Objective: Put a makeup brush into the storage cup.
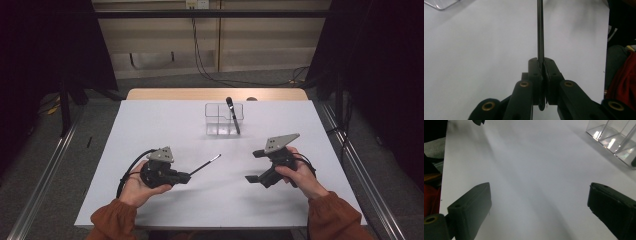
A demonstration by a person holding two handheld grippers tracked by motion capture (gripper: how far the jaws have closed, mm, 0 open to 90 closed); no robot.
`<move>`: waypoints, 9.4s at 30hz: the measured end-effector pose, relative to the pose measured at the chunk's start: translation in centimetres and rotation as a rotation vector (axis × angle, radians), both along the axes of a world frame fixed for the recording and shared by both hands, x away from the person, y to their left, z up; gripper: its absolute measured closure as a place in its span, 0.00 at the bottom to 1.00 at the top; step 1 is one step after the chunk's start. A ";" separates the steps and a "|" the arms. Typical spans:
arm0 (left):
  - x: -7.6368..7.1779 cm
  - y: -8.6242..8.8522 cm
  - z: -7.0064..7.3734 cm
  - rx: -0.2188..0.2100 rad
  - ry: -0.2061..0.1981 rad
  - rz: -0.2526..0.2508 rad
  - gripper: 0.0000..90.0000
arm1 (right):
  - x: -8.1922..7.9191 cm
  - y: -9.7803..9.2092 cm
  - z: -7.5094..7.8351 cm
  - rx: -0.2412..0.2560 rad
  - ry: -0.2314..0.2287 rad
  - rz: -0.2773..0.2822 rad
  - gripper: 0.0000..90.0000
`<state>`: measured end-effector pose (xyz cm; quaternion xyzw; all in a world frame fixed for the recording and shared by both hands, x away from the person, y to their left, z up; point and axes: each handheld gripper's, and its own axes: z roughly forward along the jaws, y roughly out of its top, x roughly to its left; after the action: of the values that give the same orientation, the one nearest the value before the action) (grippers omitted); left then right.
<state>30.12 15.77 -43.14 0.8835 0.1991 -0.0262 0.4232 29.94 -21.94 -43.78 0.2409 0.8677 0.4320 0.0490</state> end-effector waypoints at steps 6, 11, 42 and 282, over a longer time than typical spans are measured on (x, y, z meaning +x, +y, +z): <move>0.1 0.1 -0.2 -0.043 -0.031 0.028 0.95 | -0.7 -0.4 -0.2 0.056 -0.034 -0.031 0.04; 0.0 0.1 -0.4 -0.092 -0.044 0.042 0.95 | -1.2 -0.3 -0.4 0.117 -0.042 -0.045 0.02; -0.3 -1.9 0.1 -0.336 -0.162 0.067 0.95 | -1.4 1.2 0.2 0.375 -0.143 -0.085 0.02; -4.6 8.7 -1.2 -0.239 -0.328 0.514 0.03 | 15.9 -0.6 8.2 0.162 -0.073 -0.298 0.96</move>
<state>25.48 24.45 -44.36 0.7409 0.3403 0.2013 0.5429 45.87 -22.53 -35.62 0.3542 0.7823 0.4971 0.1242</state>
